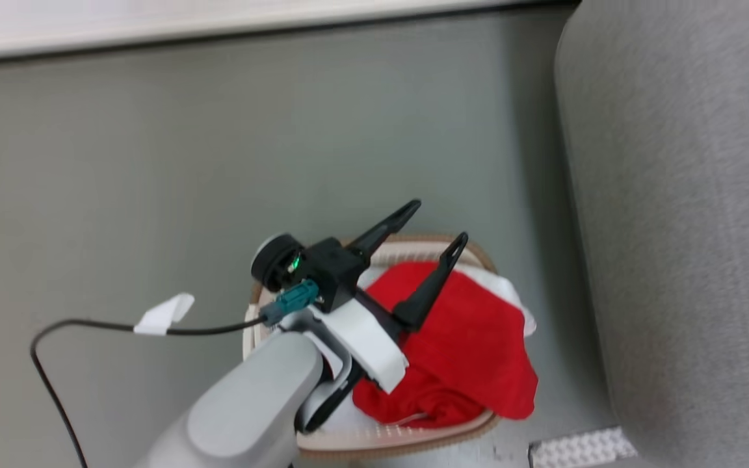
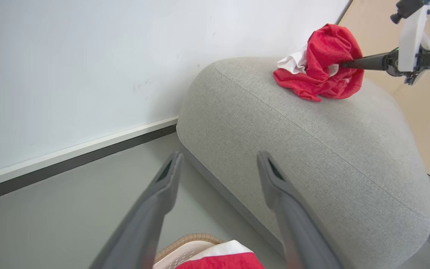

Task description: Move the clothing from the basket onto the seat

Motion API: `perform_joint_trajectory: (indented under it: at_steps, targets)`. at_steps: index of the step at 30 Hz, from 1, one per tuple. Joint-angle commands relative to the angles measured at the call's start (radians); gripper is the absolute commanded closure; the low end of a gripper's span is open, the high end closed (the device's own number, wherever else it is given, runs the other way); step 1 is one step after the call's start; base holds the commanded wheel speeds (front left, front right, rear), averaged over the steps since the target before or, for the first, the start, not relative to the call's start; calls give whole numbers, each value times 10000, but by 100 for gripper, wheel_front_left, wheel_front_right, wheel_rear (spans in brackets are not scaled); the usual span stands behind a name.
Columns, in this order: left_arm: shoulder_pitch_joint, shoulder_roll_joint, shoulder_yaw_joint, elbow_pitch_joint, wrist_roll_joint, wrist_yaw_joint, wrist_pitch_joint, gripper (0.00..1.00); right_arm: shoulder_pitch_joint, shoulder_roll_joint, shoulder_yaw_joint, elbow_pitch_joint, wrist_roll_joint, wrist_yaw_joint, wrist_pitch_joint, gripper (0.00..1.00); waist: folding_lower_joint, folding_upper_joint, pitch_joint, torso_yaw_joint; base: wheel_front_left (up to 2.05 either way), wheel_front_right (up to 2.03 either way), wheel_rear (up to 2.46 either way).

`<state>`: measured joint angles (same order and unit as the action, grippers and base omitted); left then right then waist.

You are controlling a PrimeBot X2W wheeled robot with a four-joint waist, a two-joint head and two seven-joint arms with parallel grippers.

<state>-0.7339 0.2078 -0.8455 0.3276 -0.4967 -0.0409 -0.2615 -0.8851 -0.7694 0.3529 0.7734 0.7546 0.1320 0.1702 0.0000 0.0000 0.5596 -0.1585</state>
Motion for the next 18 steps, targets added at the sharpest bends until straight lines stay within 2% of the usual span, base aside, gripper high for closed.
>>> perform_joint_trajectory:
  at_steps: [1, 5, 9, 16, 18]
  targets:
    - [276, -31, 118, 44, -68, -13, -40, 0, 352, -230, 231, -54, 186, -25, 198, 0, 0, 0, -934, -13, 0, 0, 0]
    - [1054, -97, 632, 35, -183, -14, -35, 0, 1028, -712, 907, -459, 537, -25, 684, 0, 0, 0, -2135, 9, 0, 0, 0]
    - [1802, 28, 1309, -64, -196, 94, -38, 0, 1384, -1149, 891, -1255, 875, -25, 303, 0, 0, 0, -3113, 0, 0, 0, 0]
    - [2750, 201, 2435, -251, -65, 246, -33, 0, 1991, -1214, 751, -3132, 404, -24, -1015, 0, 0, 0, -4403, 359, 0, 0, 0]
    - [2998, 235, 2782, -310, -37, 322, -32, 0, 2226, -904, 650, -3699, 345, -24, -1268, 0, 0, 0, -4680, 482, 0, 0, 0]
